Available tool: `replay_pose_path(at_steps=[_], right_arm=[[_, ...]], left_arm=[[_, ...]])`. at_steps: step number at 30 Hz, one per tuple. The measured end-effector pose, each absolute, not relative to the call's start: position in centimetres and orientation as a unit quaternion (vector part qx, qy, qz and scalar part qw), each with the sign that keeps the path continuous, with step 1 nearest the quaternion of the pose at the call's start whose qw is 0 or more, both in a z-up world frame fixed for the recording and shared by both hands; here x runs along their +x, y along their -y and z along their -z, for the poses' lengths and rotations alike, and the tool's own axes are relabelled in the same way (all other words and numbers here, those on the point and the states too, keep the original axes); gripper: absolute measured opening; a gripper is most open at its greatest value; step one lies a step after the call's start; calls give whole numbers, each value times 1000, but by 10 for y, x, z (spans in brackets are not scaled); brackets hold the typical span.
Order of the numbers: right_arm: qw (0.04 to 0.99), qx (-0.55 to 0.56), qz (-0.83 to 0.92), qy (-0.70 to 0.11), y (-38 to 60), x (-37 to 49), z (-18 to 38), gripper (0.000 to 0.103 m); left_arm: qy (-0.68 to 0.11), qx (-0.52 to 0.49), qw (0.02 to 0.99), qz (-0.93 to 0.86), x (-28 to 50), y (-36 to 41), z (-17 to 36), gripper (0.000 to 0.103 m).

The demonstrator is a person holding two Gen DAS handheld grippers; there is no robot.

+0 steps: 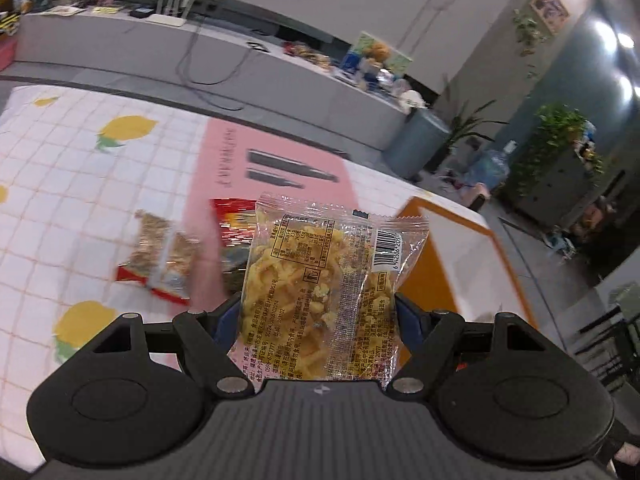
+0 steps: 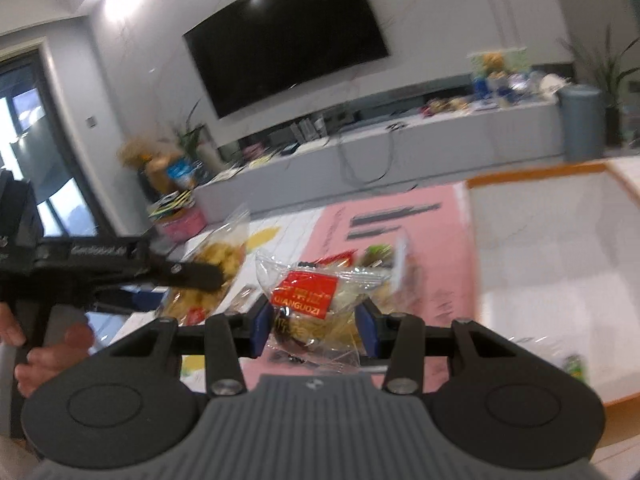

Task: Organize snacks
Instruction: 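Carry the red-labelled bag into the orange box and open the right gripper while the left lifts the pasta bag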

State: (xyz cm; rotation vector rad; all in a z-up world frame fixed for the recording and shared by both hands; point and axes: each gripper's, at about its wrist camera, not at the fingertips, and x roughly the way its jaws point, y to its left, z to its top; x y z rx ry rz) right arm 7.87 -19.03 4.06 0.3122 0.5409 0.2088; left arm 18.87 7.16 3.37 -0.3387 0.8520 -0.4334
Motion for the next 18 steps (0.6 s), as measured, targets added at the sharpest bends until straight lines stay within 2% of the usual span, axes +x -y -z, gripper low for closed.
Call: replay_pose_path(at_steps=[6,18], right_arm=[[956,127,-15,-263,243,61,-43,44],[929,147,76,-331,314,73,-4,44]], left_arm=[[-407,-158,865,249,190,-34,-37,88],[-432,-156,836,300,199,22,-19,88]])
